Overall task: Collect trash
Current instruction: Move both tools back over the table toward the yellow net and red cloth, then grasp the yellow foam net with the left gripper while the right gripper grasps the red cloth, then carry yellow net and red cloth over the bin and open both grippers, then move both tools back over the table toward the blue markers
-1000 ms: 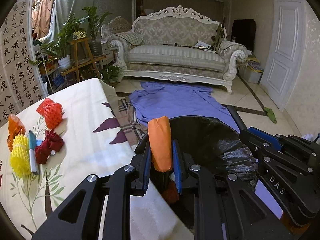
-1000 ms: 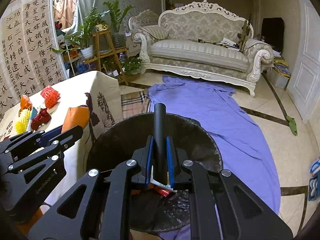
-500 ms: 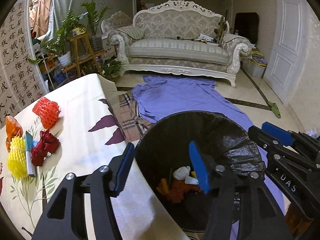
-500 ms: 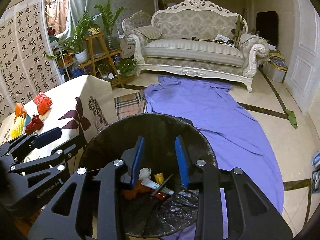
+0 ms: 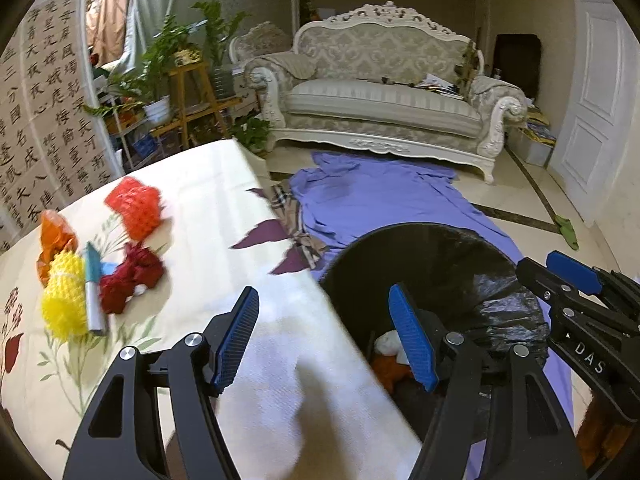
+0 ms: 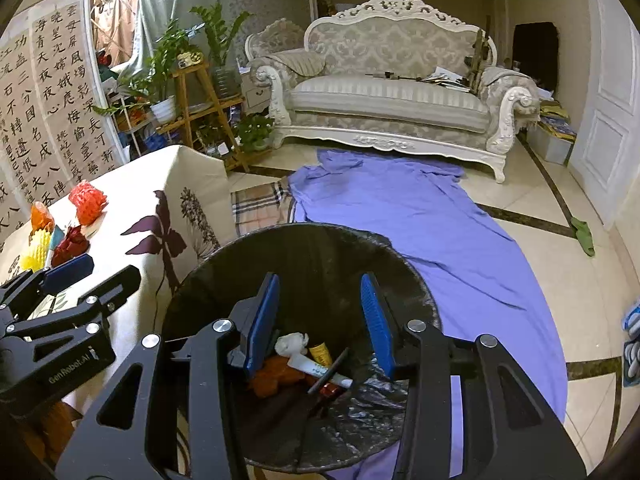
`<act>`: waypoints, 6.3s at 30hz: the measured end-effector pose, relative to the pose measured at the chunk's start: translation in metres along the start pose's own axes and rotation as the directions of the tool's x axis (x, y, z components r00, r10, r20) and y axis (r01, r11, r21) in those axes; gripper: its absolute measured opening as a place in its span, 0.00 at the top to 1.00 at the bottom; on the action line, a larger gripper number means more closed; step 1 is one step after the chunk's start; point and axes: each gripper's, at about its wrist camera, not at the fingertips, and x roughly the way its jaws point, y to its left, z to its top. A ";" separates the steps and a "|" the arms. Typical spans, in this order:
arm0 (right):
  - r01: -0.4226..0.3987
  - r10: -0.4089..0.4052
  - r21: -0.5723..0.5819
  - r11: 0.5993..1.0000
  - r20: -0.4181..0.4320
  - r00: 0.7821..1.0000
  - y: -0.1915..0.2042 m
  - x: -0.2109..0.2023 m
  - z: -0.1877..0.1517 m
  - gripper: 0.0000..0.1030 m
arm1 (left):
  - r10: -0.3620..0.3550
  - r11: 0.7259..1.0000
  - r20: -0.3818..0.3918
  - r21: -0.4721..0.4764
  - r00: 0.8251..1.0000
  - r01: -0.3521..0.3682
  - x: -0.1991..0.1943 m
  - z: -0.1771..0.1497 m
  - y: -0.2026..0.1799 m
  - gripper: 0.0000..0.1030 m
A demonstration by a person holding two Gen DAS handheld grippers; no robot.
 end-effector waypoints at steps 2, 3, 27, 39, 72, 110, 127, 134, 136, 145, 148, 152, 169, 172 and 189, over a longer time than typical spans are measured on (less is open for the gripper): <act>-0.009 0.009 -0.008 1.000 -0.004 1.000 0.006 0.000 0.000 0.59 | 0.014 1.000 0.001 -0.015 1.000 -0.014 -0.003 -0.001 0.009 0.36; -0.017 0.017 -0.016 1.000 -0.009 1.000 0.011 0.001 0.000 0.59 | 0.023 0.999 0.001 -0.025 1.000 -0.023 -0.005 -0.002 0.013 0.36; -0.227 0.214 -0.227 0.947 -0.081 0.974 0.157 0.015 0.007 0.58 | 0.227 0.938 -0.040 -0.259 0.973 -0.230 -0.038 -0.030 0.159 0.36; -0.242 0.223 -0.262 0.934 -0.102 0.970 0.185 0.025 0.014 0.58 | 0.220 0.924 -0.047 -0.311 0.974 -0.223 -0.023 -0.021 0.194 0.33; -0.321 0.296 -0.313 0.894 -0.127 0.947 0.276 0.043 0.026 0.39 | 0.271 0.879 -0.053 -0.394 0.961 -0.270 -0.064 -0.062 0.270 0.64; -0.255 0.230 -0.289 0.923 -0.119 0.966 0.202 -0.001 0.003 0.91 | 0.148 0.936 0.010 -0.325 0.989 -0.136 -0.080 -0.069 0.193 0.65; -0.081 0.075 -0.167 0.983 -0.041 0.996 0.088 -0.033 -0.007 0.91 | -0.033 0.988 0.081 -0.145 0.996 0.045 -0.069 -0.041 0.076 0.65; -0.044 0.040 -0.127 0.991 -0.032 0.999 0.054 -0.035 -0.008 0.91 | -0.086 0.992 0.086 -0.083 0.993 0.093 -0.058 -0.027 0.036 0.65; -0.037 0.034 -0.121 0.992 -0.030 0.999 0.046 -0.034 -0.008 0.91 | -0.099 0.992 0.079 -0.070 0.992 0.104 -0.053 -0.024 0.026 0.65; -0.025 0.024 -0.096 0.995 -0.014 1.000 0.021 -0.029 -0.007 0.90 | -0.129 0.991 0.068 -0.022 0.989 0.131 -0.037 -0.010 -0.005 0.65; -0.021 0.020 -0.088 0.996 -0.010 1.000 0.016 -0.024 -0.005 0.90 | -0.129 0.992 0.070 -0.009 0.989 0.130 -0.032 -0.006 -0.011 0.65; -0.015 0.015 -0.063 0.998 -0.006 1.000 0.009 -0.016 -0.003 0.90 | -0.139 0.990 0.042 0.001 0.989 0.139 -0.018 -0.002 -0.018 0.62; 0.011 -0.010 -0.031 0.999 0.014 1.000 0.000 -0.012 -0.002 0.57 | -0.077 0.995 0.030 -0.062 0.997 0.079 -0.019 -0.006 0.003 0.36; 0.001 0.000 -0.037 0.999 0.014 1.000 0.008 -0.011 0.000 0.55 | -0.053 0.995 0.031 -0.078 0.998 0.055 -0.021 -0.006 0.012 0.36; -0.098 0.096 -0.129 0.987 -0.023 0.995 0.075 -0.003 0.002 0.48 | 0.059 0.986 -0.003 -0.158 0.998 -0.059 -0.019 -0.016 0.067 0.31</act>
